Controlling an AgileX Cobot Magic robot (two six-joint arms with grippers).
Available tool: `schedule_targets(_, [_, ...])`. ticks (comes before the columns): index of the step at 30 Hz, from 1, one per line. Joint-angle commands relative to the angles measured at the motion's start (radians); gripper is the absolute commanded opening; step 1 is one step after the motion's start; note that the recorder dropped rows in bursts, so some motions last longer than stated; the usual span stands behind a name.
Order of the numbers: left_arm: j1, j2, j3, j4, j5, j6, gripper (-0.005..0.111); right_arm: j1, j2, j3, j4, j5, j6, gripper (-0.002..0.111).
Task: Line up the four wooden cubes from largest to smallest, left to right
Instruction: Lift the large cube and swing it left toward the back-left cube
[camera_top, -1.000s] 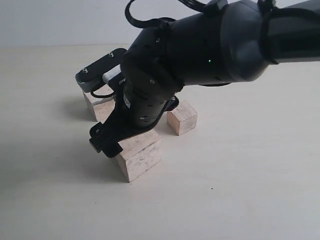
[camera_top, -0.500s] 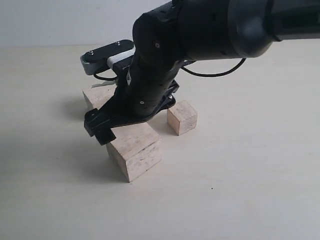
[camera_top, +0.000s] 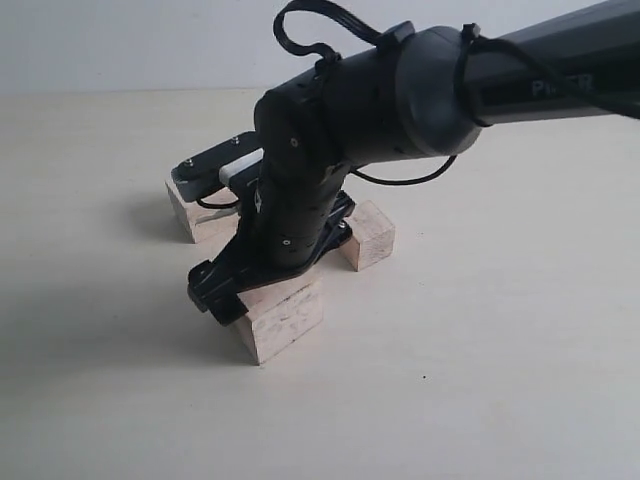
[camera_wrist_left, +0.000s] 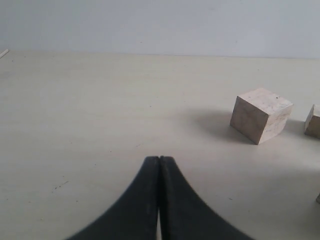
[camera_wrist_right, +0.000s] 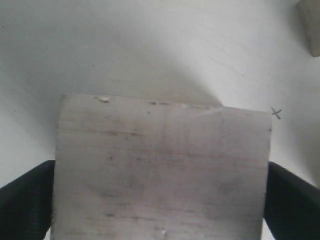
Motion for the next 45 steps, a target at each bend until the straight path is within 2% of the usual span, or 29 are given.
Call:
schedule_targets(1, [0.003,-0.006,0.004,0.001,-0.006,-0.001,0.0,-0.005,0.012,-0.006,-0.009,-0.002,0.002,0.1])
schedule_targets(3, [0.003,-0.006,0.004,0.001,-0.006,-0.001,0.0,-0.005,0.01,-0.006,-0.009,-0.002,0.002,0.088])
schedule_targets(6, [0.003,-0.006,0.004,0.001,-0.006,-0.001,0.0,-0.005,-0.003,-0.006,-0.009,0.0,0.0,0.052])
schedule_targets(7, [0.003,-0.006,0.004,0.001,-0.006,-0.001,0.0,-0.005,-0.009,-0.006,-0.009,0.002,-0.019,0.033])
schedule_targets(9, [0.003,-0.006,0.004,0.001,-0.006,-0.001,0.0,-0.005,-0.033,-0.006,-0.009,0.013,-0.086,0.003])
schedule_targets(17, [0.003,-0.006,0.004,0.001,-0.006,-0.001,0.0,-0.005,-0.157,-0.139,-0.091,0.11,-0.278,0.0])
schedule_targets(25, [0.003,-0.006,0.004,0.001,-0.006,-0.001,0.0,-0.02,-0.189,-0.25,-0.074,0.114,-0.623,0.0])
schedule_targets(31, [0.003,-0.006,0.004,0.001,-0.006,-0.001,0.0,-0.142,-0.182,-0.255,0.121,0.101,-0.855,0.0])
schedule_targets(35, [0.003,-0.006,0.004,0.001,-0.006,-0.001,0.0,-0.226,-0.152,-0.255,0.288,0.143,-1.134,0.0])
schedule_targets(38, [0.003,-0.006,0.004,0.001,-0.006,-0.001,0.0,-0.247,-0.11,-0.255,0.388,0.171,-1.355,0.0])
schedule_targets(45, [0.003,-0.006,0.004,0.001,-0.006,-0.001,0.0,-0.249,0.025,-0.255,0.539,0.151,-1.506,0.0])
